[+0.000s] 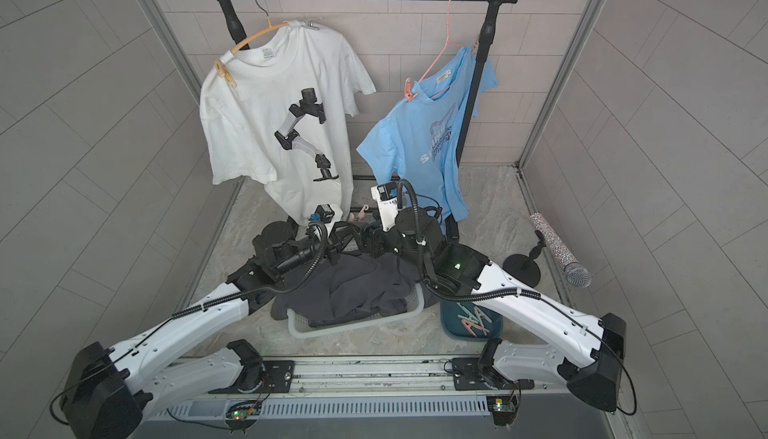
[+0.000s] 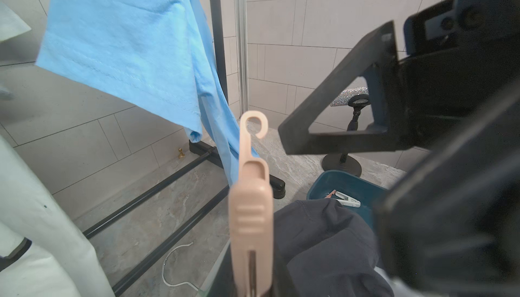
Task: Use clothespins to secure the t-shirt on both sides of the hanger
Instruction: Open the clothespin.
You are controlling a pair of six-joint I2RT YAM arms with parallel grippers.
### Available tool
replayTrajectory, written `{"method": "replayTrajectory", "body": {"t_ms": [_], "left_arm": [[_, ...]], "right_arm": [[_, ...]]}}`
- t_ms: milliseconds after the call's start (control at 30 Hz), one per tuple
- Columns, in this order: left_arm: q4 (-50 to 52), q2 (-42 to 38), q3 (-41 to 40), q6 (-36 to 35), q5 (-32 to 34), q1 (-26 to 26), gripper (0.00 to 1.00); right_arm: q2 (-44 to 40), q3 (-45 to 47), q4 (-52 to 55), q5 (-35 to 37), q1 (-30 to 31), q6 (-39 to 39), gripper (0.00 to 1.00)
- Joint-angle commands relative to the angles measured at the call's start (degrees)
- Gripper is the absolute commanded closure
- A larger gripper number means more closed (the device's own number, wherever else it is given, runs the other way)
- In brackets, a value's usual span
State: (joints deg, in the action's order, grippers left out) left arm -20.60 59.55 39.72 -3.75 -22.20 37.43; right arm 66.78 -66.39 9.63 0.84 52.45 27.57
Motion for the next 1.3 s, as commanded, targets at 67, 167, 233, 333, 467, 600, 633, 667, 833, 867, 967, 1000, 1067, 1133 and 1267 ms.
{"method": "replayTrajectory", "body": {"t_ms": [67, 167, 233, 333, 467, 600, 633, 667, 833, 867, 967, 1000, 1067, 1133, 1267], "left_arm": [[-3.15, -1.02, -0.70, -0.82, -0.99, 0.36, 1.00], [-3.20, -0.85, -0.79, -0.87, -0.96, 0.60, 1.00], [-3.22, -0.76, -0.79, -0.91, -1.06, 0.69, 1.00], [-3.22, -0.80, -0.81, -1.28, -1.23, 0.83, 1.00], [-2.99, -0.59, -0.89, -1.52, -1.41, 1.08, 1.00], [-2.47, -0.32, -0.71, -1.96, -1.62, 1.42, 1.00], [-2.30, -0.40, -0.72, -2.09, -1.60, 1.42, 1.00], [-2.25, -0.40, -0.77, -2.22, -1.45, 1.57, 1.00], [-1.99, -0.42, -0.72, -2.59, -1.38, 1.81, 0.98], [-1.91, -0.40, -0.70, -2.66, -1.36, 1.87, 0.98], [-1.57, -0.48, -0.77, -2.93, -1.27, 2.05, 0.96], [-1.62, -0.61, -0.72, -2.93, -1.10, 2.12, 0.95], [-1.32, -0.77, -0.55, -2.47, -1.10, 2.05, 0.90], [-1.28, -1.14, -0.28, -1.11, -0.70, 2.11, 0.76], [-1.02, -2.70, 0.51, 2.08, 0.14, 2.06, 0.44]], "right_arm": [[0.76, -0.49, -0.67, -0.05, 0.02, 1.18, 0.28], [1.56, -0.59, -0.96, 1.63, 0.02, 1.21, 0.31], [2.09, -0.80, -1.54, 2.47, 0.03, 1.08, 0.35], [3.10, -1.05, -2.96, 2.09, 0.02, 1.07, 0.40], [4.29, -1.37, -4.46, 1.10, 0.02, 1.38, 0.45], [5.03, -1.15, -6.09, 1.26, 0.02, 2.24, 0.50], [5.09, -1.03, -6.61, 1.44, 0.02, 2.30, 0.52], [5.17, -1.02, -6.87, 1.77, 0.01, 2.46, 0.53], [5.51, -1.27, -8.44, 2.87, -0.02, 3.10, 0.61], [5.64, -1.37, -8.70, 2.77, -0.04, 3.23, 0.64], [5.98, -1.55, -8.99, 2.28, 0.00, 3.27, 0.73], [6.05, -1.59, -9.01, 2.16, -0.03, 3.18, 0.77], [5.95, -1.55, -9.01, 1.76, -0.16, 2.74, 0.82], [5.75, -1.46, -9.07, 1.71, -0.24, 1.68, 0.87], [5.62, -1.29, -9.18, 1.75, -1.56, -1.76, 1.00]]}}
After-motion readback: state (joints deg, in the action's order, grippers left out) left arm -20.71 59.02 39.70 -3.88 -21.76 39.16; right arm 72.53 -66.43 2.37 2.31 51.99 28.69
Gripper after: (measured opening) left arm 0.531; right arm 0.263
